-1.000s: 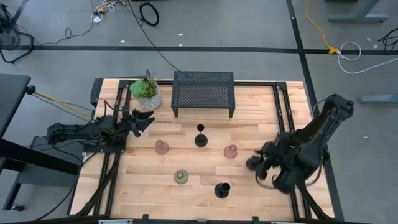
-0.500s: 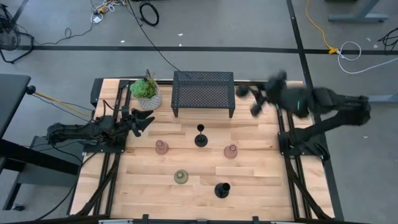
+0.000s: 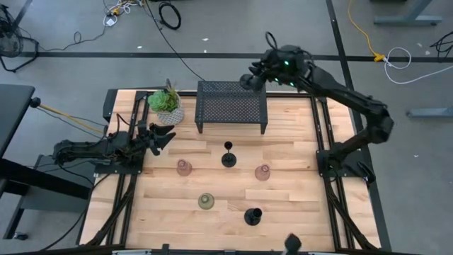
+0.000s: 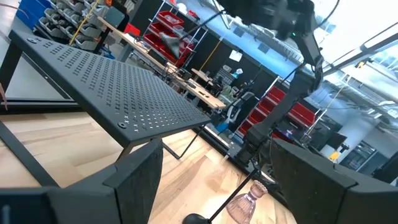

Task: Pick & Place candle stick holders
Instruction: Put the bottom right black candle holder on the shelf

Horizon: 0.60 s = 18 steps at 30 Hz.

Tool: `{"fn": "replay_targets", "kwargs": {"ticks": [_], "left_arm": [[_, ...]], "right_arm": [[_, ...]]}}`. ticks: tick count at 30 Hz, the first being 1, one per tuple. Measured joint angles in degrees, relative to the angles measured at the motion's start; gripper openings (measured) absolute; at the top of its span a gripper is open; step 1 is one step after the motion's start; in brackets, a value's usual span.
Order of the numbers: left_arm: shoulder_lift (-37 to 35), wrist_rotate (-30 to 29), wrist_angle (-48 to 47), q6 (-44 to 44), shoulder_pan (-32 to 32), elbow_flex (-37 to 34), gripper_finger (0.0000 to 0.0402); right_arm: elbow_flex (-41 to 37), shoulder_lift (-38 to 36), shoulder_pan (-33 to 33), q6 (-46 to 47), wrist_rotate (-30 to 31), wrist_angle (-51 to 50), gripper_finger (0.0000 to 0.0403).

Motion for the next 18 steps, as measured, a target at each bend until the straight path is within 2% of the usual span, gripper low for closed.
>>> {"fn": "replay_targets", "kwargs": {"ticks": [3, 9, 18], "left_arm": [[0.0, 0.0, 0.0, 0.41, 0.02, 0.0, 0.0298], [0.0, 0.0, -0.03, 0.72, 0.02, 0.0, 0.0298], [0.0, 0.01, -0.09, 0.87, 0.02, 0.0, 0.0298]], "right_arm": [[5.57, 4.16, -1.34, -0.01, -2.47, -4.32, 0.0096], [14.21, 11.52, -3.41, -1.98, -3.16, -13.79, 0.0096], [15.28, 13.91, -6.61, 0.05, -7.93, -16.2, 0.0096]]}}
